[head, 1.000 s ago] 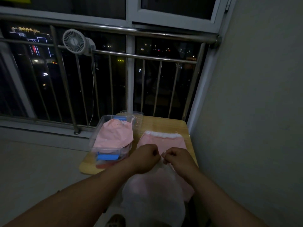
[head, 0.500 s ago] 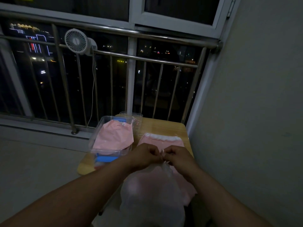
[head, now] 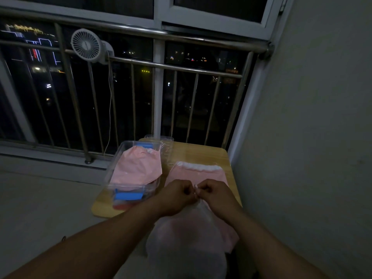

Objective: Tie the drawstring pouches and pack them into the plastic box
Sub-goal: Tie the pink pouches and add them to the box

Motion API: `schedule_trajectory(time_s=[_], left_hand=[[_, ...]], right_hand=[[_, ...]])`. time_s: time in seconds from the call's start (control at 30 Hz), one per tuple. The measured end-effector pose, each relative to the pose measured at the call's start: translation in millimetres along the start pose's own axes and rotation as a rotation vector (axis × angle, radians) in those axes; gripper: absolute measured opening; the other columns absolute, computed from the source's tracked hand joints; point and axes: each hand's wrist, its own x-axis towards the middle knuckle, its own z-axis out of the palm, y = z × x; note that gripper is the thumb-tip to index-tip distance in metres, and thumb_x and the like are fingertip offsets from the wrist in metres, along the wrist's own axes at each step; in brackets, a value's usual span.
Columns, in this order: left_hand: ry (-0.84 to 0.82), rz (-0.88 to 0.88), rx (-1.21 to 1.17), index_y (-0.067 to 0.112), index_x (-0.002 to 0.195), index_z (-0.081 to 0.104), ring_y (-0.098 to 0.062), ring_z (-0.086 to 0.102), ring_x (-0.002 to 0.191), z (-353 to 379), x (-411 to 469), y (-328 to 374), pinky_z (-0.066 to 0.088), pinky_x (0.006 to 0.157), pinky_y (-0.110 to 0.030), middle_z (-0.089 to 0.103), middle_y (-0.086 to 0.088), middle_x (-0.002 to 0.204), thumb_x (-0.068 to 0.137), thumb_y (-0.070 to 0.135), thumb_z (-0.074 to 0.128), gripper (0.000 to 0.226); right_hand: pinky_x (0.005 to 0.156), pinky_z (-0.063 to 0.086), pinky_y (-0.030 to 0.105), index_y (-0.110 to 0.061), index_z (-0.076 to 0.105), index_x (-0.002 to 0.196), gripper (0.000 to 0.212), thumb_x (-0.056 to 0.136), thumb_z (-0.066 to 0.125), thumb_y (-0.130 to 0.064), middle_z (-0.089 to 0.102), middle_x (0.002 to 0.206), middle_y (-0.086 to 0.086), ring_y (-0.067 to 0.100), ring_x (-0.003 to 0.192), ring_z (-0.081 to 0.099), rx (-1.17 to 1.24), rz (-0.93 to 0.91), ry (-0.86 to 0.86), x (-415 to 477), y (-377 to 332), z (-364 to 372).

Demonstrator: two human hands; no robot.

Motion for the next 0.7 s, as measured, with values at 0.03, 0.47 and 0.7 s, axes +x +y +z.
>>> schedule_trajectory(time_s=[0.03,0.47,0.7], left_hand=[[0.005,0.000,0.013,0.014,0.091,0.068,-0.008,0.055,0.074,2,0,0,0.043,0.068,-0.023,0.063,0.002,0.080,0.100,0.027,0.064,0.016],[-0.007,0.013,-0.023,0.021,0.100,0.073,-0.006,0.065,0.084,14,2,-1,0.053,0.079,-0.027,0.071,0.005,0.090,0.103,0.030,0.057,0.019],[-0.115,-0.093,-0.064,0.025,0.094,0.069,-0.020,0.067,0.091,0,-7,-4,0.056,0.081,-0.033,0.070,0.000,0.093,0.101,0.041,0.060,0.020]], right_hand=[[0.077,0.045,0.017,-0.028,0.076,0.096,0.009,0.098,0.067,-0.028,0.075,0.092,-0.012,-0.002,0.088,0.067,-0.058,-0.026,0.009,0,2,1],[0.071,0.042,0.011,-0.031,0.065,0.093,0.014,0.100,0.060,-0.020,0.069,0.090,-0.013,-0.002,0.085,0.062,-0.072,-0.151,0.067,-13,10,11],[0.081,0.053,0.027,-0.022,0.067,0.096,0.010,0.101,0.061,-0.016,0.077,0.091,-0.002,0.011,0.088,0.072,0.158,-0.006,-0.024,-15,9,6]])
